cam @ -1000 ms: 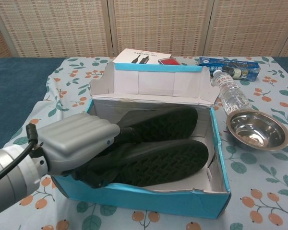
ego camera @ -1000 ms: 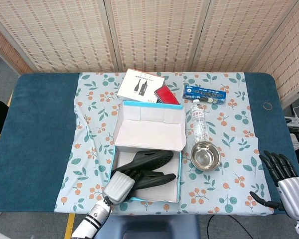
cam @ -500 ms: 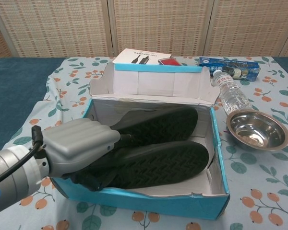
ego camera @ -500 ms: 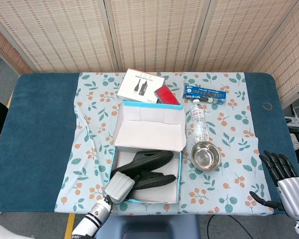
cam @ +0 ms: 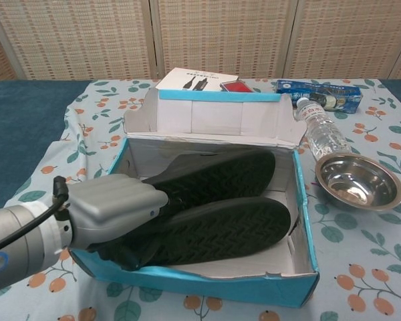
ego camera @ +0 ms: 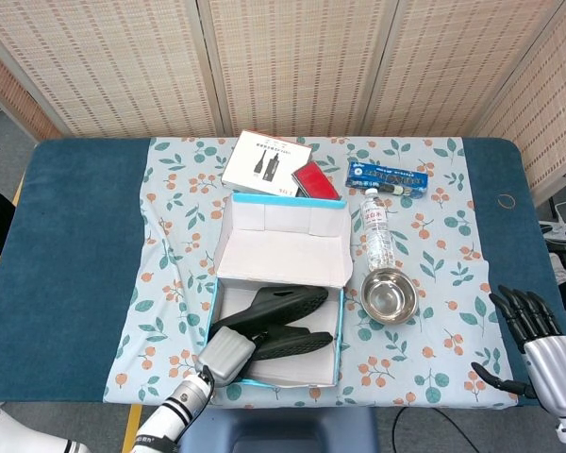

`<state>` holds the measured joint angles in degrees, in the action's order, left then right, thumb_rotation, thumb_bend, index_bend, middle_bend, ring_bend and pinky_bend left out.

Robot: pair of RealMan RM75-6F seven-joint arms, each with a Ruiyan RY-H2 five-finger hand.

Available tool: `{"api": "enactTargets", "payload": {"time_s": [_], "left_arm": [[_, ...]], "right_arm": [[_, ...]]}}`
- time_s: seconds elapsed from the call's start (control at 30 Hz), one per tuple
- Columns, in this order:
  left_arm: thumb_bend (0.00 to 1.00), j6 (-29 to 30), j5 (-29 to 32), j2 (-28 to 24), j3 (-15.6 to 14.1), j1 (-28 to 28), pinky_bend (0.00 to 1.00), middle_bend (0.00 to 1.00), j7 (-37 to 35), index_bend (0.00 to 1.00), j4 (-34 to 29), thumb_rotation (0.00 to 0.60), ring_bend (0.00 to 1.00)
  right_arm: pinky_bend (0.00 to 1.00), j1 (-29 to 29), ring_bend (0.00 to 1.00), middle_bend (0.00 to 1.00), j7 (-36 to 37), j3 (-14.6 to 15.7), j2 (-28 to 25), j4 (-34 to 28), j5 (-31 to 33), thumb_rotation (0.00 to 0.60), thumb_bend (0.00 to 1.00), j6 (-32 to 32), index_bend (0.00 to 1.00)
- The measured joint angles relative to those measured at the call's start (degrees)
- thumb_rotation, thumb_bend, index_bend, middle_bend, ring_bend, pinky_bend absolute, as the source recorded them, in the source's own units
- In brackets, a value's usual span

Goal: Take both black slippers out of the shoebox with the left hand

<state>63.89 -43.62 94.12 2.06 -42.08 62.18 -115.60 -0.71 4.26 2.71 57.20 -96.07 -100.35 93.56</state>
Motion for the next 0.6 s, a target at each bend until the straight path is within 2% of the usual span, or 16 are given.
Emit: {"api": "enactTargets", "payload": {"time_s": [0.27,0.43,0.6], "left_arm": [[0.45,-1.01,1.49,-1.11,0.22,-1.85,0.64,0.72,-4.05,0.68,-0.45,0.6,0.6],[0.53,-0.73,-0.23,-1.58,-0.21,-2.26,0.69,0.8,-6.63,0.8,-0.52,0.6,0.65],[0.63,-0.02,-3.33,-2.01,-0.54,-2.14,0.72,0.85,-9.51,0.87,-0.59,0.6,0.69]], "right_arm": [[0.0,-0.14,0.0,0.0,0.31,-0.12,-0.12,0.08,0.12,0.417,0.13,0.28,0.0],[0.0,-0.19,0.0,0.0,0.3,-0.17,-0.11,0.04,0.12,0.415,0.12,0.36,0.0],[0.0,-0.23,0.0,0.0,0.32,-0.15,-0.15,0.02,0.12,0.415,0.13,0.32,0.0]]}}
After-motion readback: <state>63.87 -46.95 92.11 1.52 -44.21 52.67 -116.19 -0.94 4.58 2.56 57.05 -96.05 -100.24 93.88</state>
